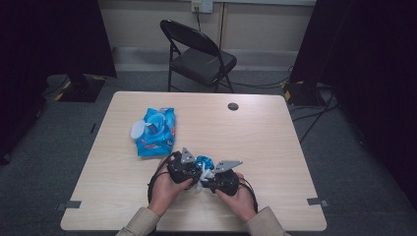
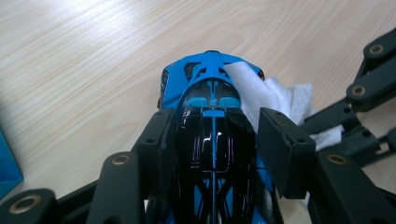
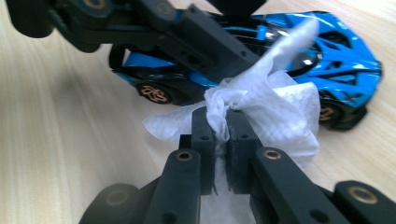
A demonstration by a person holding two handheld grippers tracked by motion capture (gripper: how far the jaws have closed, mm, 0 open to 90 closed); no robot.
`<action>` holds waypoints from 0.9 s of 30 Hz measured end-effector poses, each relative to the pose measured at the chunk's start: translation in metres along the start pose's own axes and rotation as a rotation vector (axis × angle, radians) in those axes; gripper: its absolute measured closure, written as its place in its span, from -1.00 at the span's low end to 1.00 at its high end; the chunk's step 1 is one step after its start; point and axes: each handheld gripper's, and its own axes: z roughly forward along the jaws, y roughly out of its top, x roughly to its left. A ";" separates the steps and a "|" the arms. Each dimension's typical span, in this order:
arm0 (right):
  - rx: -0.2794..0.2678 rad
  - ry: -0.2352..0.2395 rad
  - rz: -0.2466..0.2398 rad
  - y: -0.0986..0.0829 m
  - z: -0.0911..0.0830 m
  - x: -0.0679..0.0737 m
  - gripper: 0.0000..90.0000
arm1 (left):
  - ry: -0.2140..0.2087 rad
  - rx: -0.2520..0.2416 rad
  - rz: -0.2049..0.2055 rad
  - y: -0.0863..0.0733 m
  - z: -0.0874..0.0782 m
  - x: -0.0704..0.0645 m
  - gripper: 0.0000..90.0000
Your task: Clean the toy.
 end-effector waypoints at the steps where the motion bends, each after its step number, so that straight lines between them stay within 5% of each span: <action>1: 0.001 0.005 -0.001 0.000 0.001 0.001 0.88 | 0.000 0.008 0.012 0.000 0.000 0.001 0.06; 27: 0.013 0.104 -0.051 0.004 0.014 0.028 0.88 | -0.003 0.002 -0.004 0.000 0.000 0.000 0.06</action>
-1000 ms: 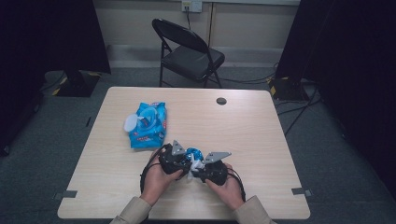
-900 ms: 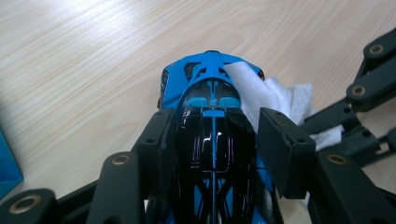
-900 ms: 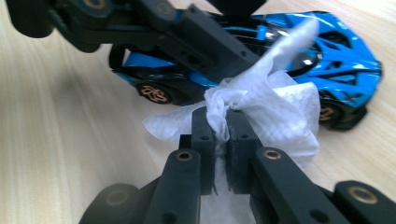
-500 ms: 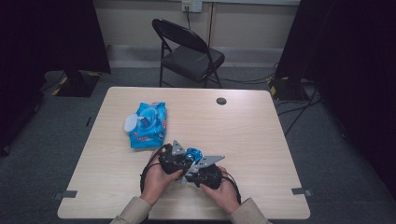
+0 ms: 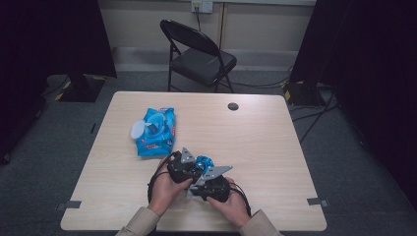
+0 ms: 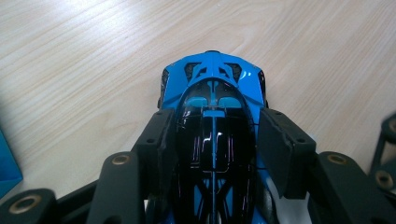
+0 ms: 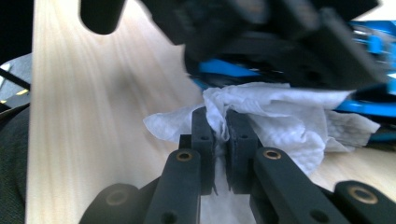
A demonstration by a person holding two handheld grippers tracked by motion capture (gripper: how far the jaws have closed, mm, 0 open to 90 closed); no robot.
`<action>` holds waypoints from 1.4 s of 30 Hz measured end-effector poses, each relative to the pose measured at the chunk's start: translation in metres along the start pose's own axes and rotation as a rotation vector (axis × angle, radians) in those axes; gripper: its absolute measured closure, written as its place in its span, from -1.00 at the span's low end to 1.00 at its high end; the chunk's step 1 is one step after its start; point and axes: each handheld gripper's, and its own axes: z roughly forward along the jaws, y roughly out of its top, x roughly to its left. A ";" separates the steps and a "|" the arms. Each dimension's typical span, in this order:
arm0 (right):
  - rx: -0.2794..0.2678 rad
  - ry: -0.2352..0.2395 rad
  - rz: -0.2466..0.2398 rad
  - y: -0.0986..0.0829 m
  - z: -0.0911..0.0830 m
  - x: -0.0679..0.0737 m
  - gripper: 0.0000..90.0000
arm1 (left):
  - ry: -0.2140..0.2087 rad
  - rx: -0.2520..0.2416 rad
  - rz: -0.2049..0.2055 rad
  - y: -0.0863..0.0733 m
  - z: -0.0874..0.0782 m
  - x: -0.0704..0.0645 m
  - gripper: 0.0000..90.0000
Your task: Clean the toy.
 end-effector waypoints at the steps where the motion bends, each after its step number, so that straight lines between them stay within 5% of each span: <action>1: 0.002 0.004 -0.007 0.001 0.001 0.002 0.88 | 0.003 0.002 0.006 0.000 0.000 0.000 0.06; 14: 0.022 0.084 -0.091 0.005 0.010 0.017 0.87 | -0.006 -0.009 -0.014 -0.001 0.000 0.000 0.06; 21: 0.024 0.099 -0.066 0.005 -0.006 0.003 0.87 | -0.008 -0.012 -0.019 -0.002 0.000 0.001 0.06; 30: -0.041 0.005 0.058 -0.003 -0.043 -0.041 0.87 | -0.006 -0.009 -0.016 -0.001 0.000 0.000 0.06; 42: -0.083 -0.152 0.134 -0.014 -0.050 -0.067 0.87 | -0.002 -0.007 -0.012 -0.001 0.000 0.000 0.06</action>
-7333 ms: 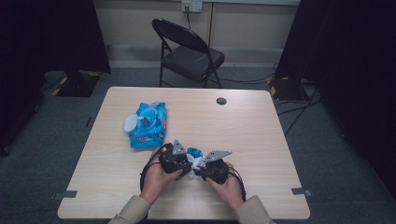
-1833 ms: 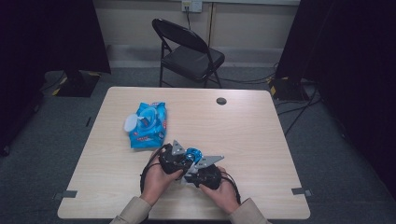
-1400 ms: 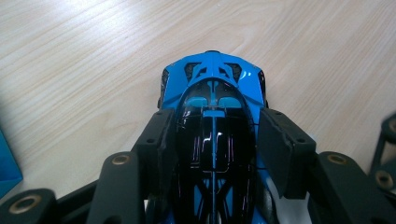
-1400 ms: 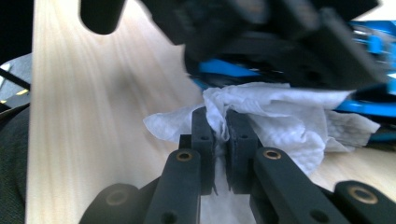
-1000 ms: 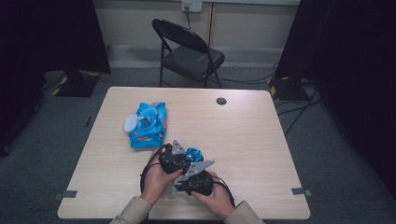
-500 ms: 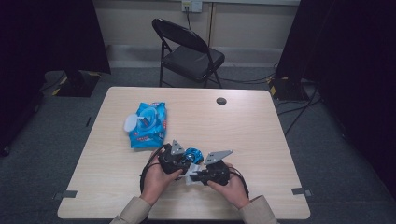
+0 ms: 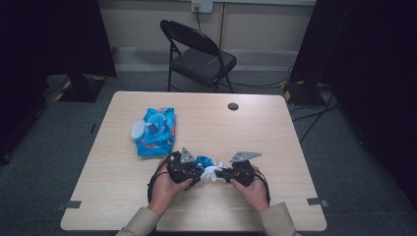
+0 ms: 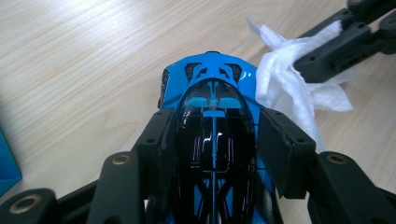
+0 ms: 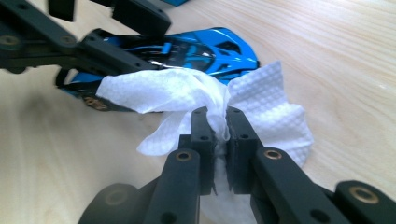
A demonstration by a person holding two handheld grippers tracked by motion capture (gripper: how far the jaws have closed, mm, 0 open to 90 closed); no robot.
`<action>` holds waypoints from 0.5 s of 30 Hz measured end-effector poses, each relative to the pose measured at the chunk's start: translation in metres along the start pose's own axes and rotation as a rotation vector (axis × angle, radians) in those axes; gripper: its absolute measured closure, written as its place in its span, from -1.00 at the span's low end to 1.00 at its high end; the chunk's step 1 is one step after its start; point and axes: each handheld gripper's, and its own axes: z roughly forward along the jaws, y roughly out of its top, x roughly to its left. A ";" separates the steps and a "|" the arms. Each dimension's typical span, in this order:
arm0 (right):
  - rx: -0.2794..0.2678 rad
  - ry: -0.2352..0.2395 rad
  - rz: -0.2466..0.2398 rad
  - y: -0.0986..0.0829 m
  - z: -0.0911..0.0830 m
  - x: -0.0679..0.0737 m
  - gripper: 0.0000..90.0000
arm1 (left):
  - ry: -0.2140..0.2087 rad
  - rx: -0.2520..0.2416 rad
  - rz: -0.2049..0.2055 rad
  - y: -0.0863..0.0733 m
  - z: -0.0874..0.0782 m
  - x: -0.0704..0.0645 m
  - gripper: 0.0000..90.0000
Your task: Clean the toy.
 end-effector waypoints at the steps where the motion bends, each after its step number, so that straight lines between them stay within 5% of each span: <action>1: -0.003 -0.016 -0.001 0.000 0.001 0.000 0.87 | 0.001 0.000 0.000 0.000 0.000 0.000 0.06; 10: 0.002 -0.118 -0.023 0.003 0.014 0.001 0.86 | 0.001 0.000 0.002 0.000 0.000 0.000 0.06; 15: -0.002 -0.115 -0.028 0.002 0.016 0.001 0.85 | 0.004 0.003 0.007 0.000 0.000 -0.001 0.06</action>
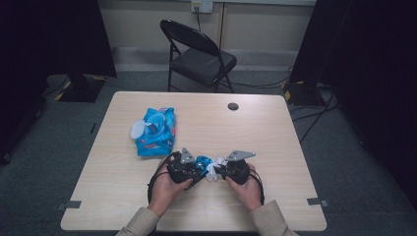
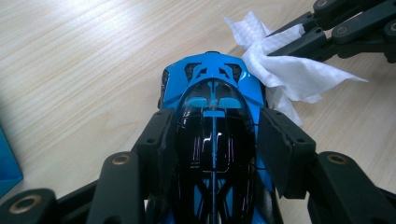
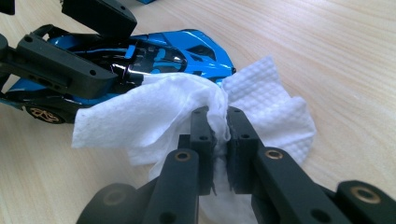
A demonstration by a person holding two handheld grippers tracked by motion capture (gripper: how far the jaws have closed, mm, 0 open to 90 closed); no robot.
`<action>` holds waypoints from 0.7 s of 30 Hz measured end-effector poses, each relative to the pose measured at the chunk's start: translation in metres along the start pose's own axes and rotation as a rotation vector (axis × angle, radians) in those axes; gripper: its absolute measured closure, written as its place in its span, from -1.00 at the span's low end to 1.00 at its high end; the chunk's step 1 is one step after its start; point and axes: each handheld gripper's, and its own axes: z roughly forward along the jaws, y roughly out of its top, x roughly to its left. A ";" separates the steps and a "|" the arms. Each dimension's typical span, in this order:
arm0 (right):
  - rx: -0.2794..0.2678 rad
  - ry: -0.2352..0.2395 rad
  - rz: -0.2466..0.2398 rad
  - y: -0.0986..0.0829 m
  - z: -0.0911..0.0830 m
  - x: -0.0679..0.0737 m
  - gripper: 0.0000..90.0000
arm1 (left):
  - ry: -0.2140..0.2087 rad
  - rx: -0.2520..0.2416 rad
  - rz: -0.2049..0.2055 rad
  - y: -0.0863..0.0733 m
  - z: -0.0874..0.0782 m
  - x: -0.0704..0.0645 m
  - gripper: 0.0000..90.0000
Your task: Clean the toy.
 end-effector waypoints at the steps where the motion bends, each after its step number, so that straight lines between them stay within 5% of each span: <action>1: -0.002 0.002 0.006 0.000 0.000 -0.001 0.85 | 0.001 0.001 0.001 0.000 0.000 0.000 0.06; 10: 0.015 0.004 -0.011 -0.002 -0.001 0.004 0.87 | 0.000 0.001 -0.002 0.000 0.000 0.000 0.06; 21: 0.039 0.061 -0.067 -0.002 0.001 0.023 0.87 | 0.001 0.000 -0.004 0.000 0.000 0.000 0.06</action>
